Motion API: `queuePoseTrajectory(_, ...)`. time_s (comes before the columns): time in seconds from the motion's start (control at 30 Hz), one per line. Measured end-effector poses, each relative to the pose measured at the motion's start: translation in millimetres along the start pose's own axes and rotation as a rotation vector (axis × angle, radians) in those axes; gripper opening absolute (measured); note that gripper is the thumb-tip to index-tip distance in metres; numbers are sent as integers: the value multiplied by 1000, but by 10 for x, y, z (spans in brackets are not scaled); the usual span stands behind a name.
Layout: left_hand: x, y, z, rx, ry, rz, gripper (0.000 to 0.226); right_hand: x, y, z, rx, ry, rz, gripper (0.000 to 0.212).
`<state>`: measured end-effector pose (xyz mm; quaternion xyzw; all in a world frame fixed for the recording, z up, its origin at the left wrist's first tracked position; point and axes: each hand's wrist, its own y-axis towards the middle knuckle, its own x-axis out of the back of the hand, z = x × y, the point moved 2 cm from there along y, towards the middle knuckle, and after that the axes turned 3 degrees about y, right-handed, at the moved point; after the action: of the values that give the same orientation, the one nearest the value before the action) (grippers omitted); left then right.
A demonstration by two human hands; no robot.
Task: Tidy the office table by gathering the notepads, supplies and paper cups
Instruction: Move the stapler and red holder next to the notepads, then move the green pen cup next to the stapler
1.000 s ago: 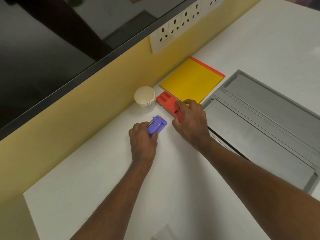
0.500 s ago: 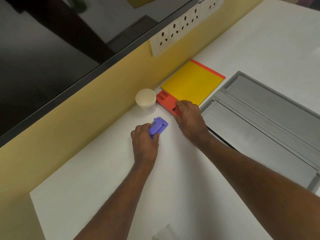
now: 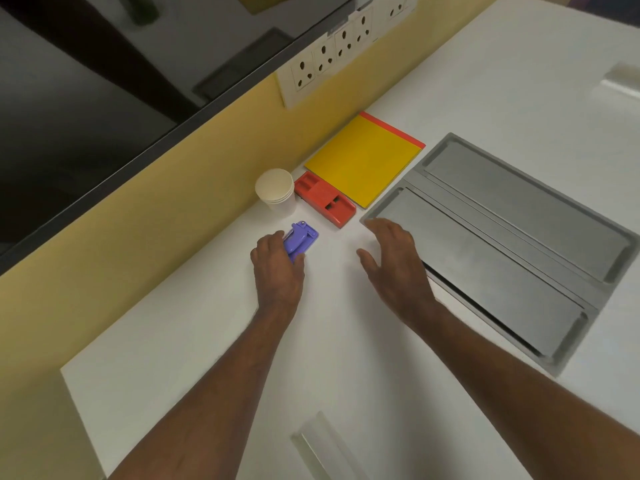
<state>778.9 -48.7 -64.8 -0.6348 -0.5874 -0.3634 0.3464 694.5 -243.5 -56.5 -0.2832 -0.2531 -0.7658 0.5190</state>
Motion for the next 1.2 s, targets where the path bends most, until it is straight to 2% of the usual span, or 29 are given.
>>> queuePoseTrajectory(0.17,43,-510,-352,-111,86,-31,59,378,-801,-101,-70,-55,-33,45)
queuePoseTrajectory(0.5,139,-2175,-884,-338,117,131,47,1361,-2774,-227,-237,-101,-98,45)
queuePoseTrajectory(0.83,164,-4061,-1705,-563,92,263,45,2342,-4640,-554,-427,-110,-261,43)
queuePoseTrajectory(1.03,-11,-5136,-2144,-641,83,317,43,2901,-5508,-881,-493,-105,-326,41)
queuePoseTrajectory(1.2,-202,-5830,-2579,-632,22,408,46,3357,-5959,-1241,-554,-73,-367,41)
